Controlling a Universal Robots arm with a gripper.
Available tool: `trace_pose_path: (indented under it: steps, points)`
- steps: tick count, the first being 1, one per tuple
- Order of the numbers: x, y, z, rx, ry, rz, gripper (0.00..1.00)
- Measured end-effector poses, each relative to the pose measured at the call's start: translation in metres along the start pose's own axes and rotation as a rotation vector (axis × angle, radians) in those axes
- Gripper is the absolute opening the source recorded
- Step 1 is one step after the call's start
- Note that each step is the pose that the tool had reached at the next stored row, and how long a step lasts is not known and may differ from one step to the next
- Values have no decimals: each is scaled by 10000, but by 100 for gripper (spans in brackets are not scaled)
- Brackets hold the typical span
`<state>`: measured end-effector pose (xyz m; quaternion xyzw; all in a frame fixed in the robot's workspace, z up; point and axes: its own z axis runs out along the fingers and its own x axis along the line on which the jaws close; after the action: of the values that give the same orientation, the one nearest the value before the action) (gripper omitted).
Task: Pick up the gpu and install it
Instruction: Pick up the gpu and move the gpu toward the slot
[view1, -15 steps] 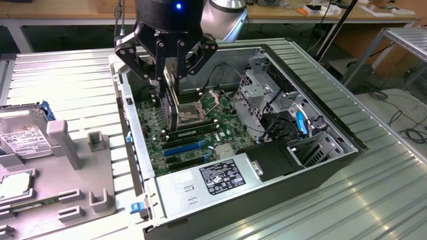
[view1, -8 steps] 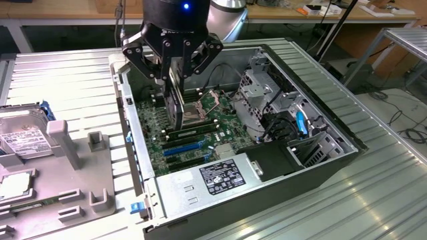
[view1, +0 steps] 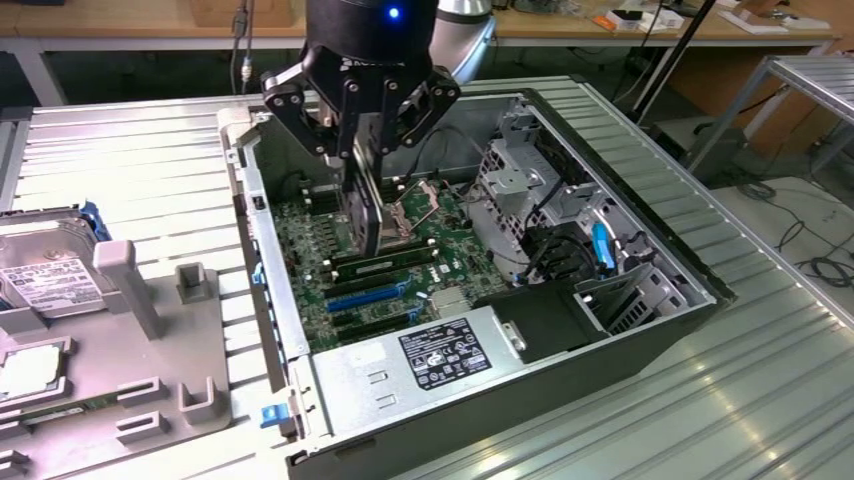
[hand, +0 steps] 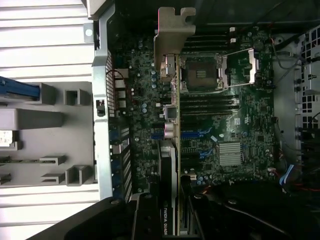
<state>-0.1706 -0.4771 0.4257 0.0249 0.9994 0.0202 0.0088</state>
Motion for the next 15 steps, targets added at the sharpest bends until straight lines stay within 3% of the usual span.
trace_pose_path:
  steps: [15]
  points:
    - [-387, 19, 8, 1, 0, 0, 27]
